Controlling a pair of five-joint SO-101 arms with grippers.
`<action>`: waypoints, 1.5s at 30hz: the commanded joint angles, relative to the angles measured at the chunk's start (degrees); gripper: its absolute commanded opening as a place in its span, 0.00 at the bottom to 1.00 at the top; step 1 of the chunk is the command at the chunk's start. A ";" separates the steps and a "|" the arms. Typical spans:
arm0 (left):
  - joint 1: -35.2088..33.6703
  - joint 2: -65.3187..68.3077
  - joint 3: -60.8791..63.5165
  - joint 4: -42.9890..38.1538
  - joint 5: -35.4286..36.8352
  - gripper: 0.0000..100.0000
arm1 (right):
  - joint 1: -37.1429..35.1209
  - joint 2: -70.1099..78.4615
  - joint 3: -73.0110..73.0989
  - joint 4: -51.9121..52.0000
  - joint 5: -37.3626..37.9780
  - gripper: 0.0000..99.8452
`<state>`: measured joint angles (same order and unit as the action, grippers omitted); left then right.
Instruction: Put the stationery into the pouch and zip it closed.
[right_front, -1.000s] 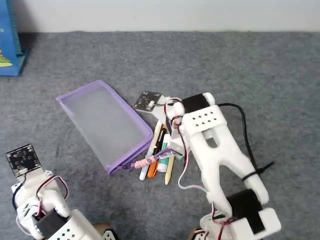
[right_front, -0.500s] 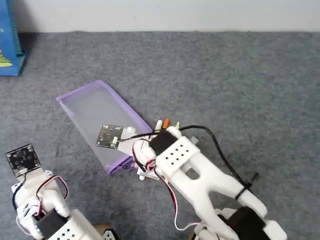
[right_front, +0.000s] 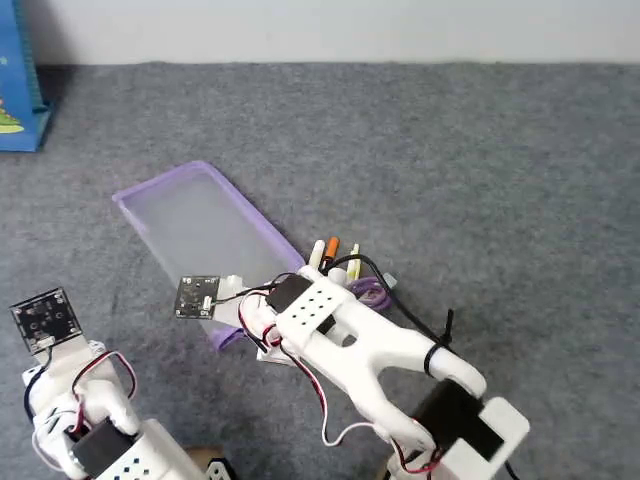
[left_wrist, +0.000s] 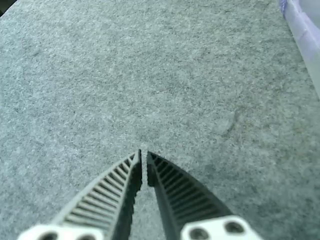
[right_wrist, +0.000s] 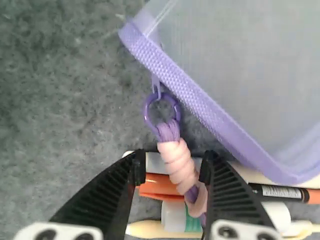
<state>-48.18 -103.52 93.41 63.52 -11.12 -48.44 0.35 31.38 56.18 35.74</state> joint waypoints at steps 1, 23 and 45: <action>0.35 -0.26 -0.57 -1.32 -0.44 0.02 | 1.63 1.19 -2.46 -0.40 0.88 0.19; 11.16 -0.26 -2.33 4.48 -9.49 0.04 | 4.79 -6.55 -9.76 7.43 -1.67 0.01; 40.53 -0.26 -11.47 8.70 20.13 0.26 | 5.58 -25.01 -8.79 2.15 -15.12 0.01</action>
<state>-11.60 -103.52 85.49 72.04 7.96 -42.81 -21.27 24.62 59.52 21.49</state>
